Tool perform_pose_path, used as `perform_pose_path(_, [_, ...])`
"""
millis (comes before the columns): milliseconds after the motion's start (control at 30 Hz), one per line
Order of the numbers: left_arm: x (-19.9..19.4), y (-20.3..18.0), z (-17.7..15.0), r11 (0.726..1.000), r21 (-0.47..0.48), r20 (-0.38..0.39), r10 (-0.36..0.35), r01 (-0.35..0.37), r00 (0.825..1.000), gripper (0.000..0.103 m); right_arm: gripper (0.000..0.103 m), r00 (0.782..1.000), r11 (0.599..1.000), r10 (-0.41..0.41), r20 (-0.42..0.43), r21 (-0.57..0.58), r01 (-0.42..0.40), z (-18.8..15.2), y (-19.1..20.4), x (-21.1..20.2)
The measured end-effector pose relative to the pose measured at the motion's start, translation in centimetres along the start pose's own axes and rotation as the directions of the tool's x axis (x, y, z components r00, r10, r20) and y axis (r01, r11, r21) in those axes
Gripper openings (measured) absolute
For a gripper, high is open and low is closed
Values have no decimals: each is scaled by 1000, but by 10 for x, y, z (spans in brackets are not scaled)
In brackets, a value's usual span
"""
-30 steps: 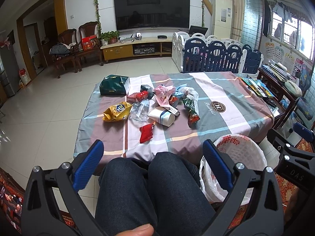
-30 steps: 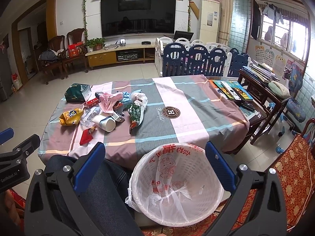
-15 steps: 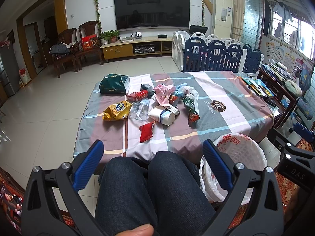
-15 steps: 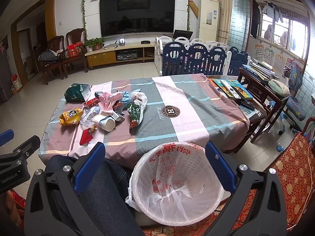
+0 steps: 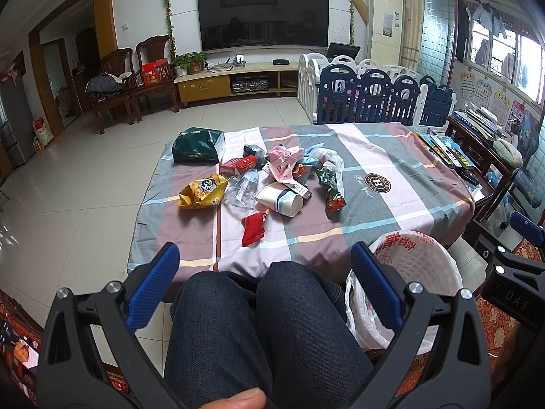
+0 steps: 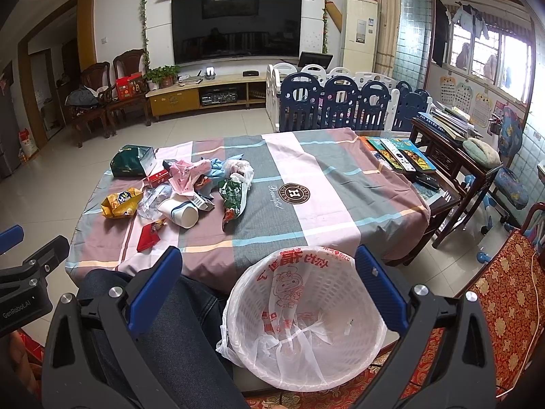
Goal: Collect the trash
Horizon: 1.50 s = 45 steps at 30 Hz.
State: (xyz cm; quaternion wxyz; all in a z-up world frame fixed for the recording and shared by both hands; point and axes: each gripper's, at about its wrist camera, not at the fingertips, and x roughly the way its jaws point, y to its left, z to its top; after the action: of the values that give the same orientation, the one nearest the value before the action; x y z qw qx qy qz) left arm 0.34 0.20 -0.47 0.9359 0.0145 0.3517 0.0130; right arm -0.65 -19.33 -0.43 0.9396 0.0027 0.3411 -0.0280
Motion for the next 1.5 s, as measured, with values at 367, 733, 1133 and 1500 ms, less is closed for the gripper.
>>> perform_pose_path(367, [3,-1,-2,1000,0,-4,0,0,1000,100,100,1000,1000,1,-1,1,-1,0,-1,0])
perform_pose_path(733, [34,67,2,983,-164,8,80,-78,997,100,100,995,997,-34,88,78,27,5,-23,-3])
perform_pose_path(1133, [164,198,1,808,-543,-217,130,-230,968,85,80,968,982,183,-169,83,-171,-5,26,113])
perform_pose_path(1500, [345,211,42,790,-580,-391,-55,-200,919,97,80,932,976,199,-304,147,-160,-17,12,168])
